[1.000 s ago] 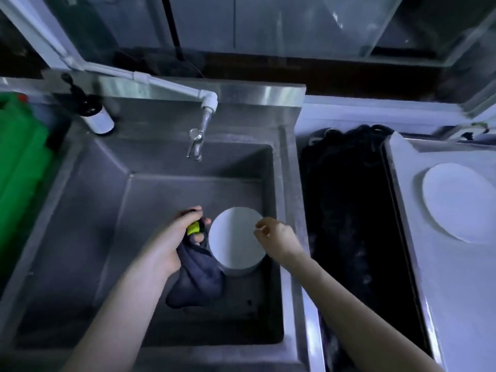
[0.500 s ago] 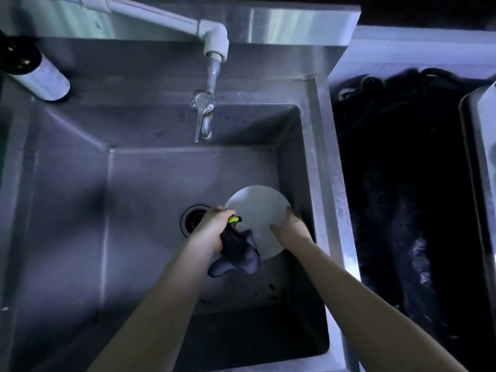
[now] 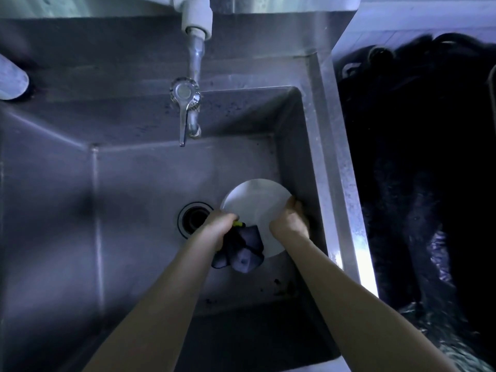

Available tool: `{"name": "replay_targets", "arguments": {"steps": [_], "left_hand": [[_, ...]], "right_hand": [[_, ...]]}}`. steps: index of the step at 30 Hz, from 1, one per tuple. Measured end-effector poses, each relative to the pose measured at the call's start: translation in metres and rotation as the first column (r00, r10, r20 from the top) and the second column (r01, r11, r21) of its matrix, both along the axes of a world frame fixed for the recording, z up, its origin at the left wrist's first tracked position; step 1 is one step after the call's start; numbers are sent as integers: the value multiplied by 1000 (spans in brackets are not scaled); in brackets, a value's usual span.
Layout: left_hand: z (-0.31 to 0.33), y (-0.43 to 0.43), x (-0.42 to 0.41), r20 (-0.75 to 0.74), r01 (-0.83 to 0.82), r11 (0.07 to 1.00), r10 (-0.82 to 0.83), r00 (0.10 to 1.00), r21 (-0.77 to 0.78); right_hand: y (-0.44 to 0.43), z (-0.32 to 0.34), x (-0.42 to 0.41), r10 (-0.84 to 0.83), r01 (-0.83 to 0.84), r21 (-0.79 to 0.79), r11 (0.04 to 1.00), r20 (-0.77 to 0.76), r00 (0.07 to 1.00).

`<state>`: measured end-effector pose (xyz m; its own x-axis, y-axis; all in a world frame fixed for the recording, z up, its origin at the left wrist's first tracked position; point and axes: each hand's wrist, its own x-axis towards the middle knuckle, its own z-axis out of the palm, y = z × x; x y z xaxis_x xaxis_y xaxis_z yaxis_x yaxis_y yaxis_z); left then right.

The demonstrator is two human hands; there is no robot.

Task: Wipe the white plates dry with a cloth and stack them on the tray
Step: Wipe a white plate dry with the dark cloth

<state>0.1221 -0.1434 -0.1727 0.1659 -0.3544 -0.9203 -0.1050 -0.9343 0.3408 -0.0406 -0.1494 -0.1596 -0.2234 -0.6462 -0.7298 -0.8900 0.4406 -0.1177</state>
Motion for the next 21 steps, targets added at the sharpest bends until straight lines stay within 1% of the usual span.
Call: {"name": "replay_targets", "arguments": {"steps": [2, 4, 8, 11, 14, 16, 19, 21], "left_hand": [[-3, 7, 1, -65, -13, 1000, 14, 998, 18], [-5, 14, 0, -96, -20, 1000, 21, 995, 5], [-4, 28, -3, -72, 7, 999, -10, 997, -35], [-4, 37, -1, -34, -38, 999, 37, 999, -29], [-5, 42, 3, -23, -43, 998, 42, 999, -37], [-6, 46, 6, -19, -25, 999, 24, 1000, -34], [-7, 58, 15, 13, -5, 1000, 5, 1000, -12], [-8, 66, 25, 7, -18, 1000, 18, 1000, -10]], "right_hand": [[-6, 0, -2, 16, -16, 5, 1000, -32, 999], [-13, 0, -5, 66, -65, 21, 998, -53, 996], [-29, -1, -4, 171, -165, 80, 983, -71, 983], [-34, -3, 2, 190, -178, 112, 978, -109, 976], [-35, -4, 3, 238, -228, 74, 971, -166, 957], [-34, -5, 1, 251, -246, 51, 968, -166, 954], [-30, -5, -2, 220, -220, 14, 975, -111, 969], [-28, -3, -4, 214, -218, -58, 974, -57, 975]]}}
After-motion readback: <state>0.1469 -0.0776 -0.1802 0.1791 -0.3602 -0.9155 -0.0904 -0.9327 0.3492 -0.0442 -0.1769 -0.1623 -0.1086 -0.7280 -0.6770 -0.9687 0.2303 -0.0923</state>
